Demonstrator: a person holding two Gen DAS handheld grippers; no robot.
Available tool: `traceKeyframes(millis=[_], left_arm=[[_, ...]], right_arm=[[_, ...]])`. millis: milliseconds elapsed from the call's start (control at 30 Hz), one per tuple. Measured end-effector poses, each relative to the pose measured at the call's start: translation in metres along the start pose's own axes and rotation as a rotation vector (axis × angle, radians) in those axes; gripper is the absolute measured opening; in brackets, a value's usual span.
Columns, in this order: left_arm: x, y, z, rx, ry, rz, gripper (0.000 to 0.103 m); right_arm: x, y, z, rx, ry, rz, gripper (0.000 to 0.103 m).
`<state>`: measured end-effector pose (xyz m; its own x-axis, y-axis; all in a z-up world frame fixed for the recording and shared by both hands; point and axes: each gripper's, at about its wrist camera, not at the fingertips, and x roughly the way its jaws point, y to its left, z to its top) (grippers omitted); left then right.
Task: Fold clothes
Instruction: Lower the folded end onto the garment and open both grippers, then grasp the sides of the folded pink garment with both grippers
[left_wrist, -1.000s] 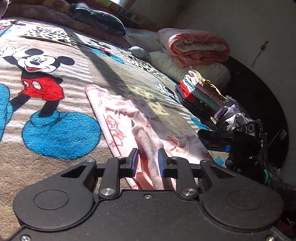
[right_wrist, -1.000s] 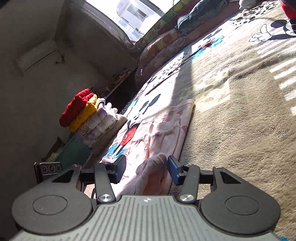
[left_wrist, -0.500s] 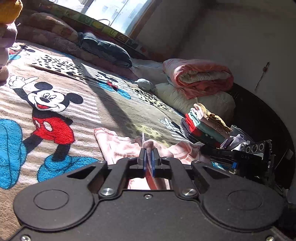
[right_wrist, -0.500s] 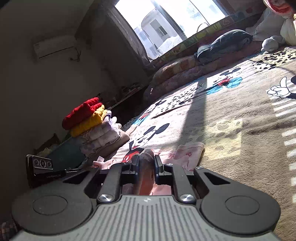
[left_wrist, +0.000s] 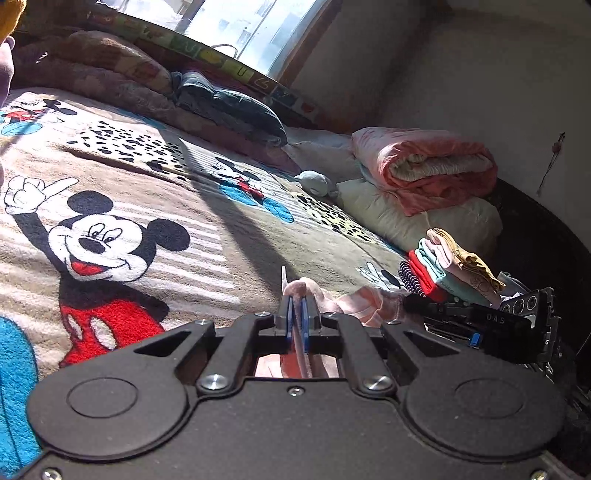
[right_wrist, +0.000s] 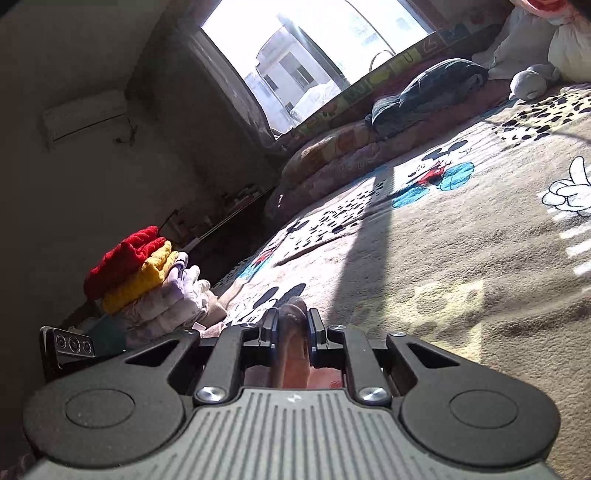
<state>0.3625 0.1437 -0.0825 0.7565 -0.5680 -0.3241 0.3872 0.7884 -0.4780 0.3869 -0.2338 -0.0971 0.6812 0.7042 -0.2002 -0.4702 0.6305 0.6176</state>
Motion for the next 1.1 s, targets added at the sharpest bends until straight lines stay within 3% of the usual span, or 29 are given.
traceKeyframes(millis=[200, 333, 367, 400, 467, 533, 567, 600, 667, 700, 767, 900, 1000, 1100], left_arm=[[0.014, 0.013, 0.002, -0.029, 0.005, 0.015, 0.003], [0.014, 0.011, 0.002, -0.052, 0.060, 0.028, 0.004], [0.014, 0.011, 0.002, -0.053, 0.069, 0.033, 0.011], [0.014, 0.010, 0.002, -0.055, 0.078, 0.037, 0.024], [0.016, 0.008, -0.001, -0.042, 0.101, 0.058, 0.032], [0.019, 0.008, -0.004, -0.038, 0.120, 0.066, 0.032], [0.020, 0.005, -0.006, -0.019, 0.122, 0.074, 0.032], [0.021, 0.003, -0.008, 0.001, 0.125, 0.082, 0.016], [0.025, 0.000, -0.010, 0.027, 0.129, 0.113, 0.003], [0.025, 0.000, -0.011, 0.030, 0.121, 0.120, 0.001], [0.021, 0.000, -0.010, 0.028, 0.087, 0.117, 0.001], [0.023, 0.004, -0.010, 0.023, 0.099, 0.132, 0.001], [0.030, 0.003, -0.014, 0.038, 0.126, 0.199, 0.004], [0.021, -0.012, -0.010, 0.133, 0.090, 0.216, 0.007]], right_arm=[[0.016, -0.018, -0.003, 0.054, 0.048, -0.022, 0.017], [0.024, -0.024, -0.006, 0.085, 0.096, -0.048, 0.017], [0.025, -0.025, -0.007, 0.093, 0.106, -0.056, 0.017], [0.026, -0.026, -0.008, 0.101, 0.115, -0.064, 0.020], [0.024, -0.026, -0.008, 0.110, 0.121, -0.066, 0.025], [0.021, -0.026, -0.008, 0.121, 0.125, -0.067, 0.039], [0.020, -0.025, -0.008, 0.122, 0.128, -0.072, 0.040], [0.020, -0.024, -0.009, 0.113, 0.134, -0.070, 0.039], [0.021, -0.015, -0.009, 0.054, 0.123, -0.075, 0.018], [0.022, -0.010, -0.010, 0.022, 0.116, -0.080, 0.017], [0.021, -0.003, -0.005, -0.011, 0.091, -0.067, 0.014], [0.033, -0.015, -0.012, 0.006, 0.170, -0.150, 0.015], [0.028, -0.011, -0.010, -0.009, 0.137, -0.168, 0.023], [0.019, 0.005, -0.004, -0.109, 0.094, -0.191, 0.028]])
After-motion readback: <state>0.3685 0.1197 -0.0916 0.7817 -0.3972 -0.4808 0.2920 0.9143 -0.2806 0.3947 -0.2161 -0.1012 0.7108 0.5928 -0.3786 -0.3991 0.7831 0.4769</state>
